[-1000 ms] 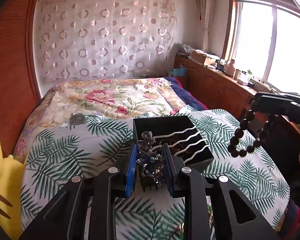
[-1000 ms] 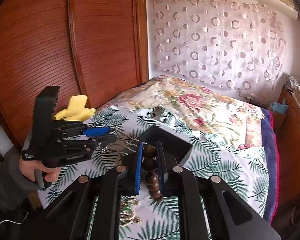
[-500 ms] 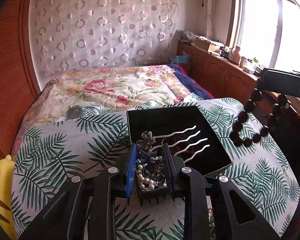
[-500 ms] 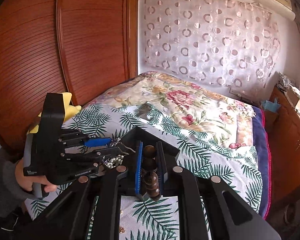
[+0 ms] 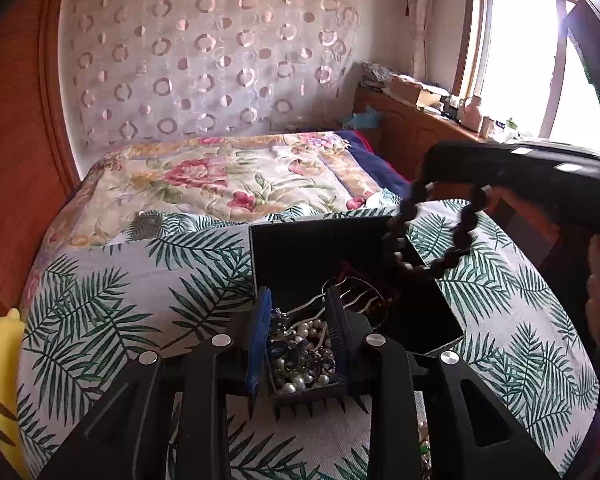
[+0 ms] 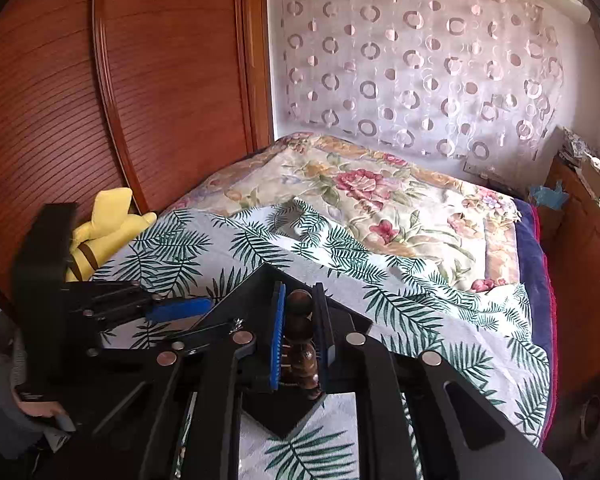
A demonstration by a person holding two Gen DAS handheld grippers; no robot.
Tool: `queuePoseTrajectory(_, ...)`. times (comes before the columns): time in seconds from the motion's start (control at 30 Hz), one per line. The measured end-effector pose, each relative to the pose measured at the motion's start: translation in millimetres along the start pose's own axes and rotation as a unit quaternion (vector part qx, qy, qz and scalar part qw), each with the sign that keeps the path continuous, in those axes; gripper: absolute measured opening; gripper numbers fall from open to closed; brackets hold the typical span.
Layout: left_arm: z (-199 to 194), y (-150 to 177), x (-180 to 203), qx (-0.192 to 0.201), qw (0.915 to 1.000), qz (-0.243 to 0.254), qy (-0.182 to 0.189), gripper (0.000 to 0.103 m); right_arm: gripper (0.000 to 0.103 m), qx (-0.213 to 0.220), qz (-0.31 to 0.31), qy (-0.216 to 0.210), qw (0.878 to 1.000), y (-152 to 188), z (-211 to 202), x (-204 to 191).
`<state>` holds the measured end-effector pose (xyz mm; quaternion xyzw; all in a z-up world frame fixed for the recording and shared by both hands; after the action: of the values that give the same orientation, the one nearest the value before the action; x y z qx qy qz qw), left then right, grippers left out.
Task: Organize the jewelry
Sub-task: 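Lower both items into the black box and open both tools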
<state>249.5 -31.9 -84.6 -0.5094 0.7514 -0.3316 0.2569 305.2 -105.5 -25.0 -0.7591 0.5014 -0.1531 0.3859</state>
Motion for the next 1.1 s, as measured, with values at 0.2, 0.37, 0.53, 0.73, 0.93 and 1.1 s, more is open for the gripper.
queuePoseTrajectory(0.2,-19,3,-10,0.014,0.9998,-0.002,-0.013,0.038,0.015,-0.012,0.004,-0.006,1.000,0,26,-5)
queuePoseTrajectory(0.37,-39,13,-24,0.028,0.9990,-0.001,-0.036,0.058,0.015,-0.012,0.008,-0.022,1.000,-6,42,-12)
queuePoseTrajectory(0.53,-51,21,-39,0.032,0.9978,0.001,-0.059,0.081,0.015,-0.009,0.016,-0.039,0.999,-16,54,-22)
queuePoseTrajectory(0.73,-59,33,-53,0.032,0.9972,-0.013,-0.067,0.091,0.015,-0.034,0.002,-0.026,0.999,-7,74,-30)
queuePoseTrajectory(0.93,-61,43,-54,0.032,0.9976,-0.017,-0.060,0.096,0.015,-0.052,0.001,-0.019,0.998,6,79,-27)
queuePoseTrajectory(1.1,-62,54,-50,0.023,0.9983,-0.015,-0.052,0.096,0.034,-0.045,0.005,-0.021,0.999,9,70,-25)
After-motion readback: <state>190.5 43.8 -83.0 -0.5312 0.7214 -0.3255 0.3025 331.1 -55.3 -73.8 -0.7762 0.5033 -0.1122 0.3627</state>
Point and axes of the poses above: each gripper's, at about its wrist camera, not at the fingertips, and z roughly the way its jaws point, x to its right, y to its underside, the point moved 3 cm from there along z, roughly the way its jaws point, and after that the axes turned 10 degrees about z, right-handed, at the moved point
